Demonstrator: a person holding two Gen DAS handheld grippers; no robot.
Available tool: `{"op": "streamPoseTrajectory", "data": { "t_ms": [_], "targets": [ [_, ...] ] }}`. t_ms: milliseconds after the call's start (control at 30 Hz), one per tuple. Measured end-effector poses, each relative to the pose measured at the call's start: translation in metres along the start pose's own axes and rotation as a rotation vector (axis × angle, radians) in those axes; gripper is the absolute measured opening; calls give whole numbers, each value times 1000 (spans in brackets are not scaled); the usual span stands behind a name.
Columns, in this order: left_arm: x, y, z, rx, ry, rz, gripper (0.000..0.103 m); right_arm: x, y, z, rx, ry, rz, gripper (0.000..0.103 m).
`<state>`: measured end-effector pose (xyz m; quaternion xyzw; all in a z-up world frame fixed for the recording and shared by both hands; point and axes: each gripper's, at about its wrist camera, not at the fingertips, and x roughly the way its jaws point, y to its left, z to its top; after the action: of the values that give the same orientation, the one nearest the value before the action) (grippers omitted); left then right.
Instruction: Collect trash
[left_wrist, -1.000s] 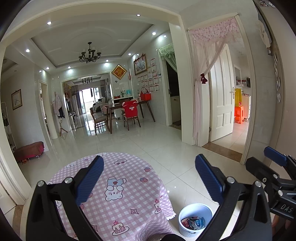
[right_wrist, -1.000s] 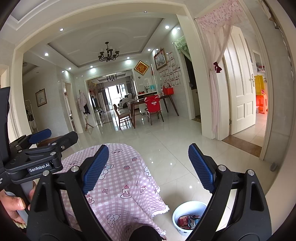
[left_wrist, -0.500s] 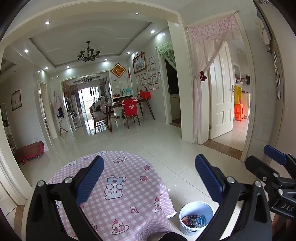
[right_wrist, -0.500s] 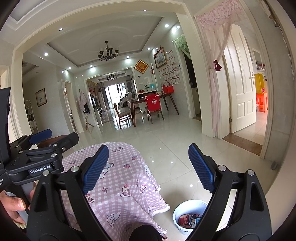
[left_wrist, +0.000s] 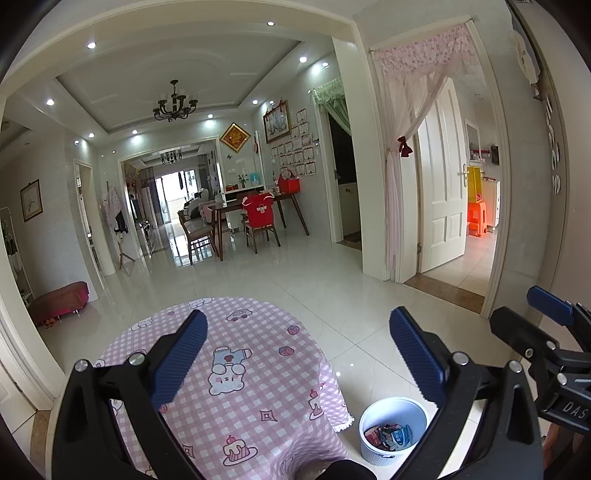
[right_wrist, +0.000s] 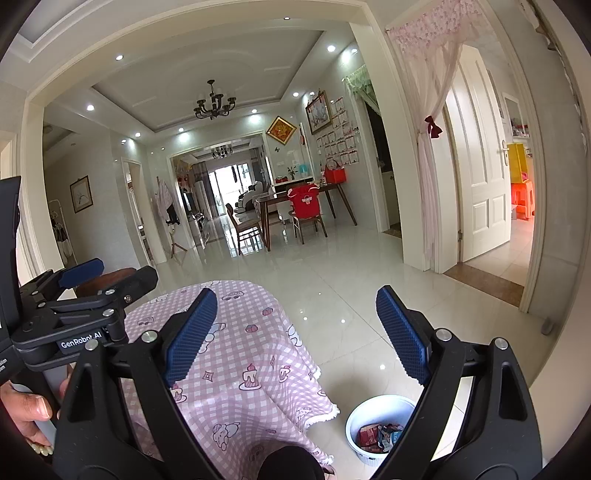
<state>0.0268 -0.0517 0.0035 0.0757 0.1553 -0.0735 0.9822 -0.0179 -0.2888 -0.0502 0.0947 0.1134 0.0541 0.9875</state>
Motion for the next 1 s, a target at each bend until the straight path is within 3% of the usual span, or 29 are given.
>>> {"op": "streamPoseTrajectory", "data": {
  "t_ms": [1000],
  "targets": [
    [6, 10, -13, 20, 20, -3, 97, 3, 5, -4, 6, 10, 1, 87]
  ]
}}
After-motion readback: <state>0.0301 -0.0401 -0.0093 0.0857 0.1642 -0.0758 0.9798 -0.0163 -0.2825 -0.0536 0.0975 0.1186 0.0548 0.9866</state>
